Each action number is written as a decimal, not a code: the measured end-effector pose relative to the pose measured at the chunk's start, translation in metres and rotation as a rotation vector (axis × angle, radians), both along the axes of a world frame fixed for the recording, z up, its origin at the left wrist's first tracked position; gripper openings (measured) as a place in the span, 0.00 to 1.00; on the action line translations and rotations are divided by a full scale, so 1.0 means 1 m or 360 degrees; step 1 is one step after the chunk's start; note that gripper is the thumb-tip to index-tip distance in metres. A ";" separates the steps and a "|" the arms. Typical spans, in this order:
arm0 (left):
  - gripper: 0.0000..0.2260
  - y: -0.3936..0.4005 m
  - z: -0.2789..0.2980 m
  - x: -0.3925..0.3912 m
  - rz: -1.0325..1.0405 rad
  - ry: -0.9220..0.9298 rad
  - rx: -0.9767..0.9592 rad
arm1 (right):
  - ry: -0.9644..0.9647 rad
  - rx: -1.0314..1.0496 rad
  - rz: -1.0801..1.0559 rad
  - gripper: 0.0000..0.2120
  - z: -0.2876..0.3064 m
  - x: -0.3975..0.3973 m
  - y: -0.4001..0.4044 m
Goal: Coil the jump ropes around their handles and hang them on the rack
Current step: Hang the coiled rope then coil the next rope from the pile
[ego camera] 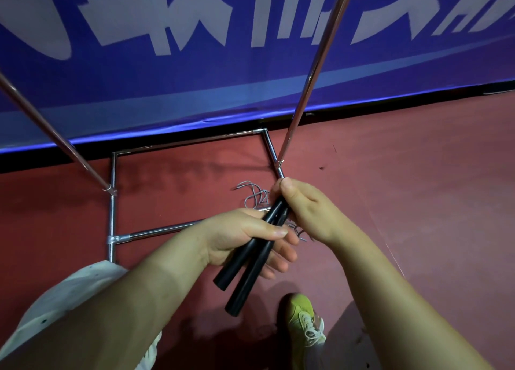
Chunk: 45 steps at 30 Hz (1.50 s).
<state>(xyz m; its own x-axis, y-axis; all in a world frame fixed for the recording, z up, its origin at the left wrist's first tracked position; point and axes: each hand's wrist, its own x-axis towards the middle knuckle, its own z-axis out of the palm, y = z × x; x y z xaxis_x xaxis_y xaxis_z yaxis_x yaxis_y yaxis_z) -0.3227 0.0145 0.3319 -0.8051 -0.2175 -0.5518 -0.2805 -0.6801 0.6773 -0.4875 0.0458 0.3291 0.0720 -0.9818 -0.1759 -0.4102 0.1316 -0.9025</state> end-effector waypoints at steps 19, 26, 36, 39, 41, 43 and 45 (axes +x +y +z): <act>0.08 -0.018 0.014 0.005 0.0606 0.0217 0.0066 | 0.0031 0.0172 0.0100 0.36 0.006 -0.008 0.008; 0.17 -0.030 0.011 0.009 0.0875 0.0402 0.0062 | -0.0004 0.0221 0.0160 0.16 0.018 0.009 0.013; 0.04 -0.023 -0.001 0.009 0.0118 -0.0105 -0.0552 | 0.0347 -0.0248 0.0094 0.04 0.056 -0.002 0.013; 0.09 -0.014 0.002 0.003 -0.0217 -0.0039 -0.0630 | -0.0066 -0.0171 0.0104 0.05 0.052 -0.005 0.005; 0.16 -0.008 0.005 0.000 -0.0339 0.0059 -0.0605 | -0.0265 -0.0077 0.0099 0.09 0.045 -0.006 0.000; 0.13 -0.003 0.009 -0.002 -0.0382 0.0210 -0.0551 | -0.0534 0.0137 0.0074 0.09 0.039 -0.003 -0.004; 0.13 -0.004 0.010 -0.002 -0.0309 0.0390 -0.0448 | -0.0863 0.0381 0.0015 0.12 0.031 0.001 -0.006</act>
